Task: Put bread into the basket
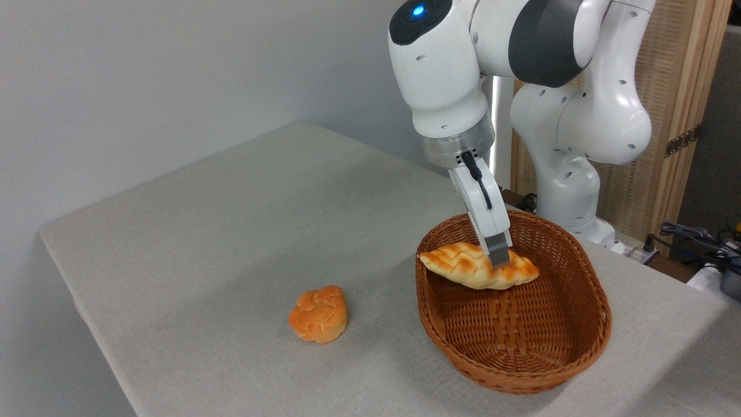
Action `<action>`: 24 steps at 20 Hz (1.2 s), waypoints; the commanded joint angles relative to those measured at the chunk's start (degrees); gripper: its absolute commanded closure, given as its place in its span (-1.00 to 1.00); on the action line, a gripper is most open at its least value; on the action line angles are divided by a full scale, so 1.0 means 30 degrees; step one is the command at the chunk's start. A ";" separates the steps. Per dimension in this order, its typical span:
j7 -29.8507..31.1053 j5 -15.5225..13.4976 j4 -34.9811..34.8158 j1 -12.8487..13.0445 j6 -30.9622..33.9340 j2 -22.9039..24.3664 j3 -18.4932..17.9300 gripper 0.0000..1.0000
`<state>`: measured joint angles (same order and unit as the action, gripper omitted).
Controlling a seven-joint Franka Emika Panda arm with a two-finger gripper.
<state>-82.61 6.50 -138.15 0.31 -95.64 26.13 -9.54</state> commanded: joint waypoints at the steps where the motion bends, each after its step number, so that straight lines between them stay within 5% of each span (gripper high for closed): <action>1: -0.0179 0.0293 0.0026 0.0305 -0.0316 0.0020 -0.0306 -0.99; 6: 0.0436 -0.0203 0.1516 0.0335 -0.0434 -0.0008 -0.0277 -1.00; 10: 0.1338 -0.3215 0.4032 0.0335 -0.0405 -0.0708 -0.0131 -1.00; 13: 0.4611 -0.4069 0.7218 0.0597 -0.0376 -0.2519 0.0509 -1.00; 19: 1.0975 -0.4042 1.2355 0.0599 -0.0199 -0.6158 0.2622 -1.00; 24: 1.3062 -0.3837 1.3385 0.0628 -0.0170 -0.6980 0.3092 -1.00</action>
<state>-46.30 -4.96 -100.90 2.16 -97.39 6.90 -0.47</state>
